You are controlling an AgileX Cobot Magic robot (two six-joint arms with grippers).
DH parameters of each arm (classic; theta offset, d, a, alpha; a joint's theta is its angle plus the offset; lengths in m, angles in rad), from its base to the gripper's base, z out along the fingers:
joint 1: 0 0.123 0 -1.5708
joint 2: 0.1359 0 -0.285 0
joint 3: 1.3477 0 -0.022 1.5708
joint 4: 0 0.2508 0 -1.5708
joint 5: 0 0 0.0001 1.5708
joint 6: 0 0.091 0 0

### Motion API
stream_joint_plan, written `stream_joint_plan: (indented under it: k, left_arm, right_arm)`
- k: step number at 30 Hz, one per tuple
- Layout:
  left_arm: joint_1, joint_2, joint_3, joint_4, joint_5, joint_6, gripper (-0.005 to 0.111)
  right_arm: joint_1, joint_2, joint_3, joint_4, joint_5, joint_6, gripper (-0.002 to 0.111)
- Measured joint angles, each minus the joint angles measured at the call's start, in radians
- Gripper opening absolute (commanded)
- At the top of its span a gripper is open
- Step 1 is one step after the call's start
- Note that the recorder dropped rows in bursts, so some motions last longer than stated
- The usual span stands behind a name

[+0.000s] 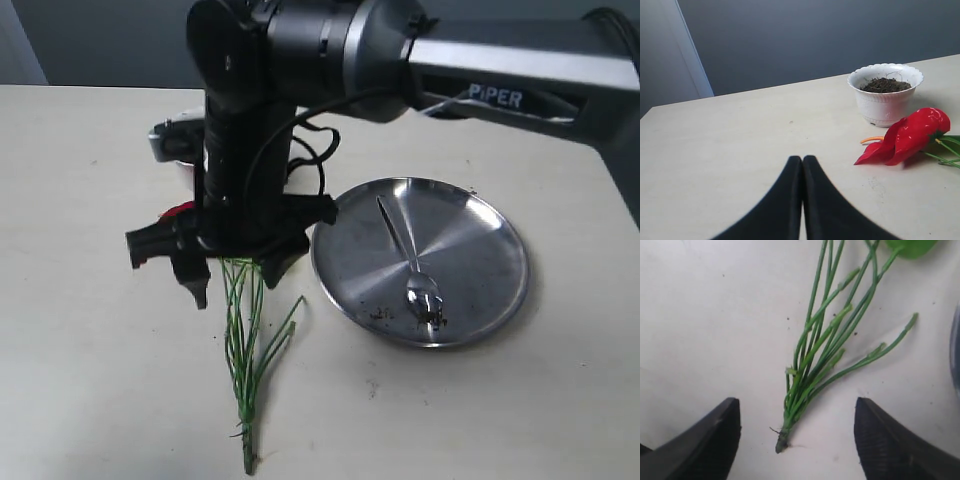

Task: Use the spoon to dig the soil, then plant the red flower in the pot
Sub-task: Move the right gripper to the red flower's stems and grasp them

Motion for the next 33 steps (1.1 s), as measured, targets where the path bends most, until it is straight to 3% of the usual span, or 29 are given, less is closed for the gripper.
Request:
stream_joint_plan:
  k: [8,22,24,27,31,33]
  left_arm:
    - [0.0,0.0,0.0,0.0,0.0,0.0,0.0]
    - [0.0,0.0,0.0,0.0,0.0,0.0,0.0]
    - [0.0,0.0,0.0,0.0,0.0,0.0,0.0]
    - [0.0,0.0,0.0,0.0,0.0,0.0,0.0]
    - [0.0,0.0,0.0,0.0,0.0,0.0,0.0]
    - [0.0,0.0,0.0,0.0,0.0,0.0,0.0]
  right_arm:
    - [0.014,0.0,0.161,0.051,-0.194,0.049,0.063]
    - [0.014,0.123,0.166,0.027,-0.292,0.096,0.062]
    - [0.014,0.131,0.166,0.027,-0.292,0.096,0.055]
    - [0.014,0.132,0.166,0.023,-0.29,0.099,0.036]
    - [0.014,0.142,0.166,0.024,-0.286,0.103,0.03]
    - [0.014,0.15,0.164,0.024,-0.268,0.105,0.009]
